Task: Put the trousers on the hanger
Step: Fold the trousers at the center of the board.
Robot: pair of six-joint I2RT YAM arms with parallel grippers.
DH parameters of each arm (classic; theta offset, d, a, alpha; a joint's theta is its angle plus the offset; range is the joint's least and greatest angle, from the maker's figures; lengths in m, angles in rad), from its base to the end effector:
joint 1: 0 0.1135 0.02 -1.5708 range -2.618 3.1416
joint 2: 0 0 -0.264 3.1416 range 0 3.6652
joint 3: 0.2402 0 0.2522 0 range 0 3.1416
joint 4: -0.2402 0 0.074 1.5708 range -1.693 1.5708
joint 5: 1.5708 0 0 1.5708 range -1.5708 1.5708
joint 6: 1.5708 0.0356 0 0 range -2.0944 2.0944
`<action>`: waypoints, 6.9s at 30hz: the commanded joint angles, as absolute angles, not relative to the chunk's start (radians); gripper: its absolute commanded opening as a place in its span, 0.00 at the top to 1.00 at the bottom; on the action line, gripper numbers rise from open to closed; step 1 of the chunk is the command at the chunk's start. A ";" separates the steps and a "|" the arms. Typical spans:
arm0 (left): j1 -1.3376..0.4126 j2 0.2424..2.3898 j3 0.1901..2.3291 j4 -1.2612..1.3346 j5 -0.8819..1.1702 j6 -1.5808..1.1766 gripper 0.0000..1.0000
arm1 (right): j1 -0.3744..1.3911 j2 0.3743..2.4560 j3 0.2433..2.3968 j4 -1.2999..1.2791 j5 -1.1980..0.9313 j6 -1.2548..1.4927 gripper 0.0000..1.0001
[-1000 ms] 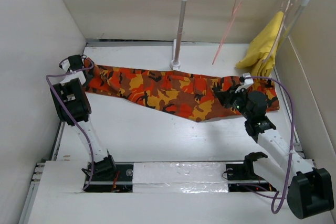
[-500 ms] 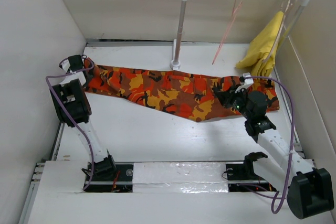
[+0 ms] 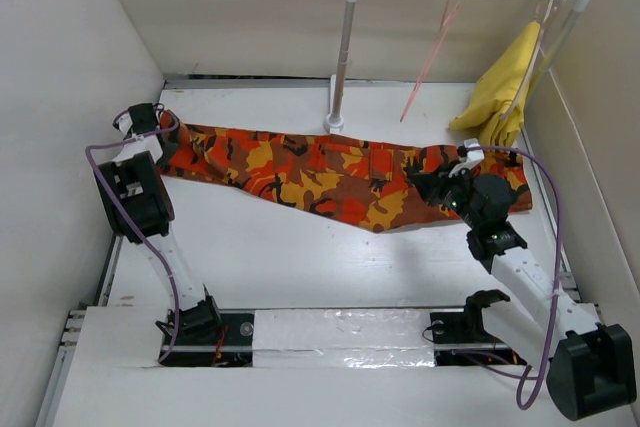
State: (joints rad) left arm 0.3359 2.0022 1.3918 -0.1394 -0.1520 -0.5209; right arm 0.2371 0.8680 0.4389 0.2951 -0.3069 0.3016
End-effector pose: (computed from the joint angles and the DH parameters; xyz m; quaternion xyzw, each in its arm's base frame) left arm 0.4187 0.1519 0.1877 -0.4074 0.8191 0.0326 0.4026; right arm 0.1958 0.0584 0.2532 -0.0766 0.7469 0.2840 0.5964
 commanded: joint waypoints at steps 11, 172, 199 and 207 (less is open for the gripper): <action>0.341 2.052 1.459 -0.173 -0.143 -0.523 0.79 | 0.244 0.876 0.486 0.331 -0.318 0.287 0.84; -0.865 1.083 0.548 0.360 -0.359 -0.615 0.98 | -0.505 0.424 0.366 -0.087 -0.106 0.491 1.00; -1.049 1.483 0.419 0.606 -0.347 -0.905 1.00 | 0.941 0.761 1.224 -0.149 0.302 0.272 1.00; -1.196 1.808 0.638 0.636 -0.309 -0.919 1.00 | 1.009 0.805 1.279 -0.046 0.400 0.284 1.00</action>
